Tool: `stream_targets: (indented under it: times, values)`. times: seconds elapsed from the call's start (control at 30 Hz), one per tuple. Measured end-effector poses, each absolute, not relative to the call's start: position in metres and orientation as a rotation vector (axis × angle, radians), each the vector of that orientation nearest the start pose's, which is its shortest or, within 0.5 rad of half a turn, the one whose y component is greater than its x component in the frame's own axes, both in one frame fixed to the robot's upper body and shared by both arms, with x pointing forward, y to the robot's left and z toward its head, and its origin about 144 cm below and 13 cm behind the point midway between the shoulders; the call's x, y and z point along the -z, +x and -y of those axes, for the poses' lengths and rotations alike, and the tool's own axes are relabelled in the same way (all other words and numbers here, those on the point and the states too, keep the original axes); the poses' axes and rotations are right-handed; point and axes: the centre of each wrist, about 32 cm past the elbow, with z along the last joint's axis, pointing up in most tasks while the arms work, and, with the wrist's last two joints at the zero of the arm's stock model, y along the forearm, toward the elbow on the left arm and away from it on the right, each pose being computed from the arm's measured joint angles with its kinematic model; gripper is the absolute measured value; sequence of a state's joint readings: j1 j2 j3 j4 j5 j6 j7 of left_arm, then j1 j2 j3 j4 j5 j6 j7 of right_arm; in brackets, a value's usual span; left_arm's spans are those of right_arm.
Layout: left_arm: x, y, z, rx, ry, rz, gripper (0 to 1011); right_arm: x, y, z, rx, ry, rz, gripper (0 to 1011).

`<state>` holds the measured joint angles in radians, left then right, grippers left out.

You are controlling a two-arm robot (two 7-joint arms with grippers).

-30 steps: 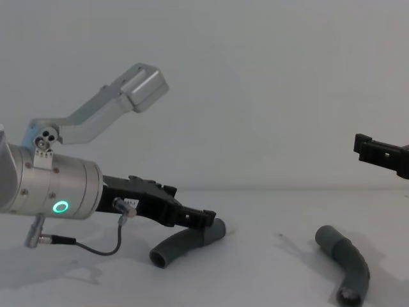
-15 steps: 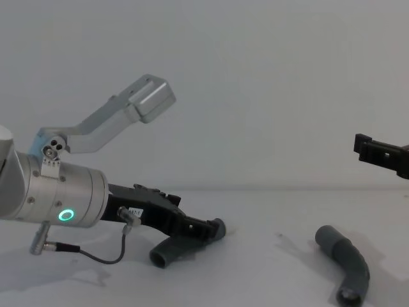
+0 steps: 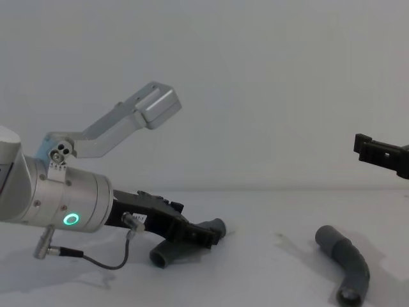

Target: Use both hands to pick up one end of the pipe from the table, align the ends, and insert them.

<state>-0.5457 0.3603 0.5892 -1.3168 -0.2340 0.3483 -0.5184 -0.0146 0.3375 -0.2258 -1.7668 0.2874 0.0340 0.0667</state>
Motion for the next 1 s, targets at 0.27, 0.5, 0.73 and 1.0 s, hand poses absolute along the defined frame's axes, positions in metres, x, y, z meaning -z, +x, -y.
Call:
stream_targets:
  times: [0.27, 0.5, 0.73, 1.0]
  values:
    - [-1.218, 0.5728, -0.1954, -0.68, 0.458, -0.007, 1001, -1.1887, 0.4433, 0.2371, 1.229, 0.026, 0.075, 1001]
    - [-1.2181, 0.5738, -0.1935, -0.679, 0.464, -0.021, 1001, -1.1887, 0.4433, 0.2371, 1.229, 0.026, 0.075, 1001]
    - [-1.2183, 0.5744, -0.1919, -0.677, 0.471, -0.038, 1001, -1.1887, 0.4433, 0.2371, 1.23, 0.026, 0.075, 1001]
    - [-1.2183, 0.5747, -0.1909, -0.675, 0.474, -0.049, 880, -1.1887, 0.4433, 0.2371, 1.229, 0.026, 0.075, 1002]
